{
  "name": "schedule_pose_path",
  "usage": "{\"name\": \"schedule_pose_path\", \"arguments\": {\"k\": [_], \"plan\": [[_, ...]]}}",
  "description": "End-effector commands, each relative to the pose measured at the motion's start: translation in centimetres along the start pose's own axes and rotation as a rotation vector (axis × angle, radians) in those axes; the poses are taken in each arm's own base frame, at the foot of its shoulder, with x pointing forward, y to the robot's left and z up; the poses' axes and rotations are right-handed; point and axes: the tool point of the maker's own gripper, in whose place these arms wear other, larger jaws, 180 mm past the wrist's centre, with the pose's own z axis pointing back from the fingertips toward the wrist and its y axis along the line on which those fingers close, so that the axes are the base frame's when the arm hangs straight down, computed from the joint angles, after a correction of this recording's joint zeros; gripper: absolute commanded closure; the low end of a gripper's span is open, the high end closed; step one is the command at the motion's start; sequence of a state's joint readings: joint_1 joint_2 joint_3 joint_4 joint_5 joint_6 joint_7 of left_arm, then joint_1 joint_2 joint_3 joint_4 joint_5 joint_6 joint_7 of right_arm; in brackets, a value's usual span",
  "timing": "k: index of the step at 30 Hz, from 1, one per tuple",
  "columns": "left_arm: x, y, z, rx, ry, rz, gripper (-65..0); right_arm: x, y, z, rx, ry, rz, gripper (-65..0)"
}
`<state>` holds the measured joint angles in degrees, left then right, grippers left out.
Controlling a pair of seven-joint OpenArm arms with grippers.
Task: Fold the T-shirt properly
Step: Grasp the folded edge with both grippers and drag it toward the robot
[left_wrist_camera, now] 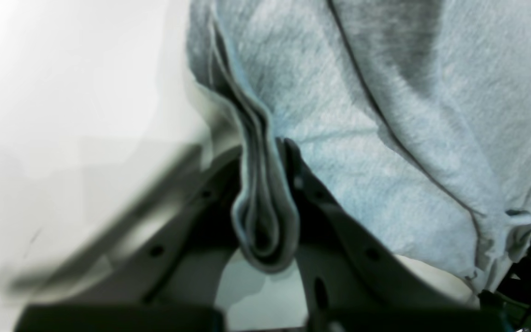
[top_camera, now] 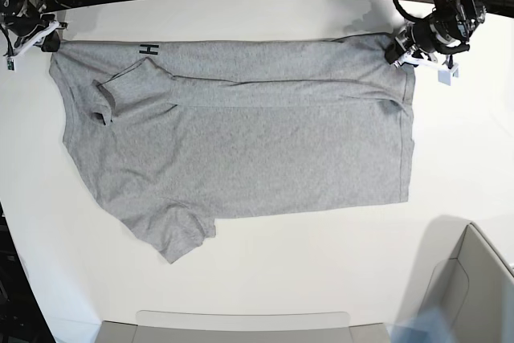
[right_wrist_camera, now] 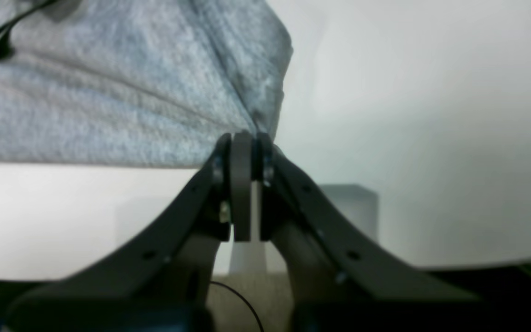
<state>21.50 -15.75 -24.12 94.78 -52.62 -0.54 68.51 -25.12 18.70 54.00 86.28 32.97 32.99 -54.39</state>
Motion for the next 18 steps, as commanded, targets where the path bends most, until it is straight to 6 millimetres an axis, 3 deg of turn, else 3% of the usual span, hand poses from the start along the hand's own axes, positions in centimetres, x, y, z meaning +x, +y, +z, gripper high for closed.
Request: {"name": "schedule_pose_path", "arguments": {"k": [1,9,15,16,18], "plan": [[-0.4,1.5,0.5,0.057,0.01,-0.01,0.0,0.8,-0.9,0.9,-0.023,-0.023,0.023,0.0],[-2.7,3.6,1.0,0.105,0.055,0.006,0.0,-1.3,-3.0,2.6,-0.08,0.009,-0.011,0.0],[-3.6,4.5,1.3,0.126,0.072,0.011,0.0,-2.1,-3.1,2.9,-0.085,0.026,-0.011,0.0],[-3.6,4.4,1.3,0.125,0.069,0.011,-0.7,-2.1,-3.1,2.9,-0.084,0.027,-0.01,0.0],[-3.1,3.8,1.7,0.116,0.05,-0.006,-8.3,-2.0,-3.0,2.8,-0.081,0.025,-0.008,0.0]]}}
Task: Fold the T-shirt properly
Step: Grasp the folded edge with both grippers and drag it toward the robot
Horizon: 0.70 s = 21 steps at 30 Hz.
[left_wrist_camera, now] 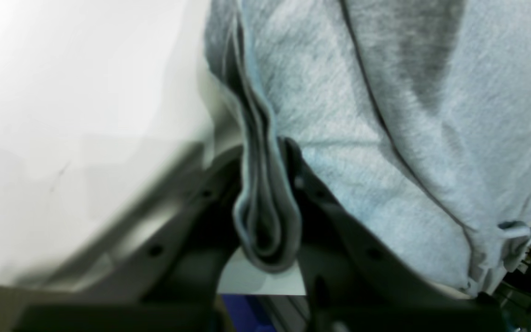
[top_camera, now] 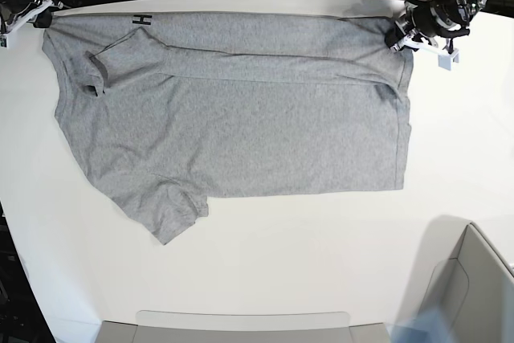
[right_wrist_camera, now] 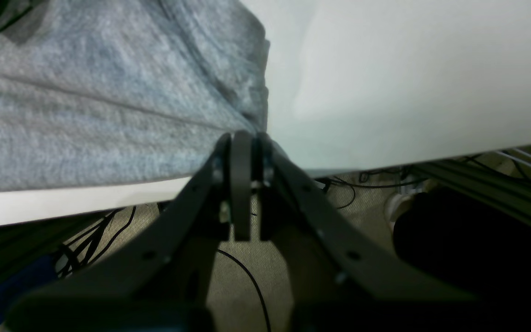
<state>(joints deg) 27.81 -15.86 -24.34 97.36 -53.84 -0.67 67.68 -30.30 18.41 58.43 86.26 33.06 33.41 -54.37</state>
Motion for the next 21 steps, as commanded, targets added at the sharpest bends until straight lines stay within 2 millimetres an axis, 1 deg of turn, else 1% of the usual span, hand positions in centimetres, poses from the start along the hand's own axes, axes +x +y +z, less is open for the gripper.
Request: {"name": "schedule_pose_path", "arguments": {"k": [1,3,4,5,7,10,13,15,18,21], "plan": [[-0.1,1.3,0.7,0.072,0.002,-0.024,-13.0,1.3,-0.6,0.6,-0.017,-0.028,0.028,0.0],[-0.4,1.4,1.3,0.085,-0.004,-0.048,-20.8,1.3,-0.6,0.5,-0.016,-0.029,0.028,0.0],[-0.3,1.2,1.7,0.093,-0.015,-0.066,-23.2,1.3,-0.6,0.5,-0.016,-0.029,0.028,0.0],[-0.1,1.2,2.1,0.108,-0.027,-0.089,-23.7,1.3,-0.6,0.5,-0.016,-0.029,0.028,0.0],[0.1,1.2,2.7,0.139,-0.048,-0.129,-22.6,1.4,-0.6,0.6,-0.017,-0.029,0.029,-0.8],[0.2,1.5,3.0,0.161,-0.055,-0.144,-22.2,1.4,-0.6,0.6,-0.017,-0.031,0.029,-7.6],[0.2,1.6,3.1,0.162,-0.058,-0.142,-22.2,1.9,-0.6,0.5,-0.017,-0.043,0.029,-11.6],[0.7,2.2,3.6,0.174,-0.076,-0.122,-22.1,2.0,-0.6,0.5,-0.019,-0.047,0.028,-13.0],[2.0,3.5,4.8,0.202,-0.123,-0.085,-21.1,2.2,-0.9,0.7,-0.026,-0.05,0.031,-13.2],[3.2,4.7,6.2,0.23,-0.173,-0.05,-20.3,2.5,-2.1,1.5,-0.058,-0.07,0.011,-13.2]]}}
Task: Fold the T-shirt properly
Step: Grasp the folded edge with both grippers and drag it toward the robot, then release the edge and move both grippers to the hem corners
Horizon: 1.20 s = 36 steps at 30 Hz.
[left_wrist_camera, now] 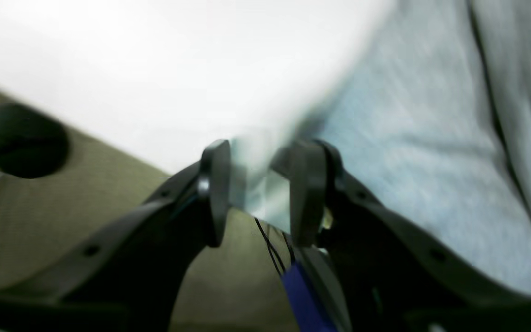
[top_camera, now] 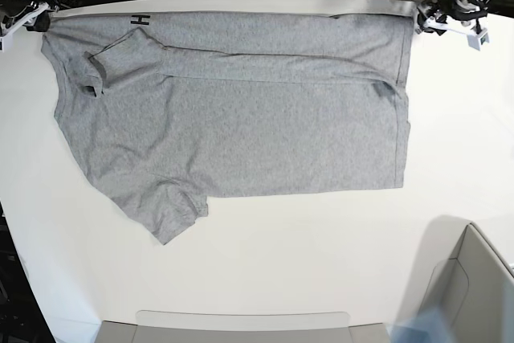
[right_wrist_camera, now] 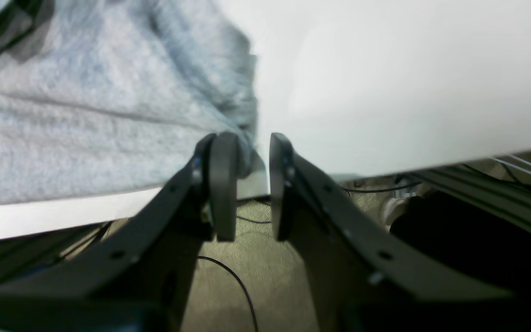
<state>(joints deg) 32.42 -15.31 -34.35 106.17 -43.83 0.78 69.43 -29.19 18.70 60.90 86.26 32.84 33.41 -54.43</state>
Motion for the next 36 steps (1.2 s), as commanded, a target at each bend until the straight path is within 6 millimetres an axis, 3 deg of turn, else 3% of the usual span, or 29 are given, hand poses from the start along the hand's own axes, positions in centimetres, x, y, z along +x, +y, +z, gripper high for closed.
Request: {"name": "schedule_pose_path", "arguments": {"k": [1,6,10,13,15,18,20,22,27,33,36], "plan": [[0.9,0.4,0.7,0.01,-0.029,-0.006,-20.1,1.6,-1.2,1.0,-0.032,-0.041,0.024,-13.2],[2.1,0.2,1.7,0.004,-0.075,-0.017,-20.1,3.5,-1.3,2.2,-0.056,-0.081,0.082,-13.2],[3.7,-2.2,3.5,-0.037,-0.153,-0.084,-20.1,5.5,-1.5,4.1,-0.103,-0.153,0.107,-13.2],[4.2,-2.9,3.7,-0.052,-0.174,-0.1,-20.1,6.9,-1.2,5.0,-0.12,-0.193,0.136,-13.2],[4.3,-5.6,3.1,-0.119,-0.167,-0.174,-20.1,7.8,-0.8,5.1,-0.118,-0.219,0.148,-13.2],[2.9,-9.1,1.9,-0.208,-0.119,-0.28,-20.1,8.8,0.1,4.6,-0.095,-0.241,0.152,-13.2],[1.2,-10.5,0.8,-0.24,-0.058,-0.312,-20.1,8.7,1.7,3.6,-0.053,-0.224,0.179,-13.2],[0.8,-11.8,0.1,-0.247,-0.041,-0.354,-20.1,9.0,3.0,3.3,-0.026,-0.223,0.211,-13.2],[-0.1,-12.1,-1.3,-0.181,0.015,-0.432,-20.1,8.7,5.0,3.2,0.003,-0.241,0.214,-13.2],[-1.9,-13.8,-1.7,-0.215,0.057,-0.49,-20.1,8.7,5.2,3.0,0.008,-0.24,0.212,-13.2],[-1.4,-15.2,-2.5,-0.238,0.059,-0.497,-20.1,8.7,5.3,3.0,0.011,-0.242,0.207,-13.2]]}}
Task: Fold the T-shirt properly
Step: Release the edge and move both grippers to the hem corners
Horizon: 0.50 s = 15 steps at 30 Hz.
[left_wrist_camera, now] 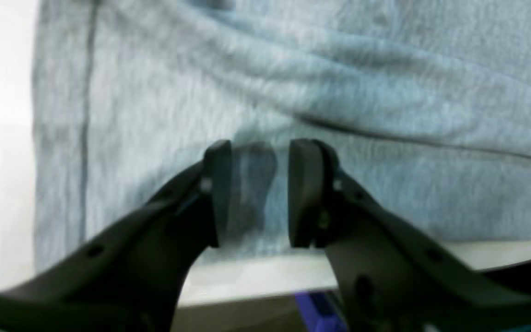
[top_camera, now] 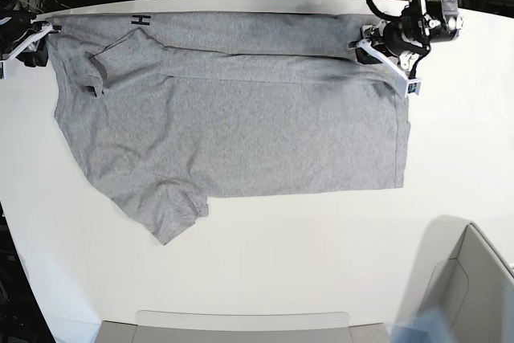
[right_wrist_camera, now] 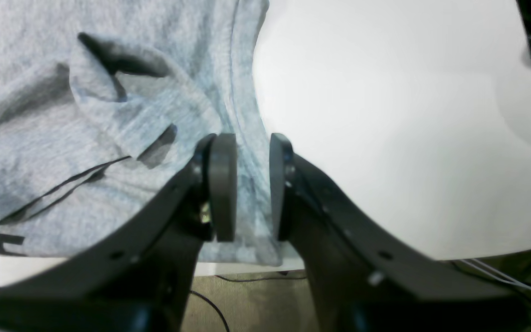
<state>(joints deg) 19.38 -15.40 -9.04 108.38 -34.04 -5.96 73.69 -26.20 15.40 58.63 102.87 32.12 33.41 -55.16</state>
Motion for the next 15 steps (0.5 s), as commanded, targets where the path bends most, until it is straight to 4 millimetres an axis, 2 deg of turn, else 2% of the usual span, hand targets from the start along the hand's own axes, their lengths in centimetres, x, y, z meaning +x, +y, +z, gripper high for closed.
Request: {"name": "schedule_pose_path", "arguments": {"k": [1,4,8,15], "plan": [[1.0,0.0,-0.1,-0.003,-0.019,-0.011,-20.1,1.4,-0.3,0.4,-0.008,-0.043,0.021,-13.2],[1.0,0.2,-1.4,-0.006,0.013,0.008,-20.1,1.3,-0.3,0.4,-0.007,-0.043,0.018,-13.2],[2.0,-0.6,-1.8,-0.029,-0.005,0.018,-20.1,1.3,-0.3,0.4,-0.007,-0.043,0.018,-13.2],[5.5,-1.1,-1.7,-0.048,-0.093,0.049,-20.1,1.9,-0.2,0.3,-0.005,-0.061,0.015,-13.2]]}}
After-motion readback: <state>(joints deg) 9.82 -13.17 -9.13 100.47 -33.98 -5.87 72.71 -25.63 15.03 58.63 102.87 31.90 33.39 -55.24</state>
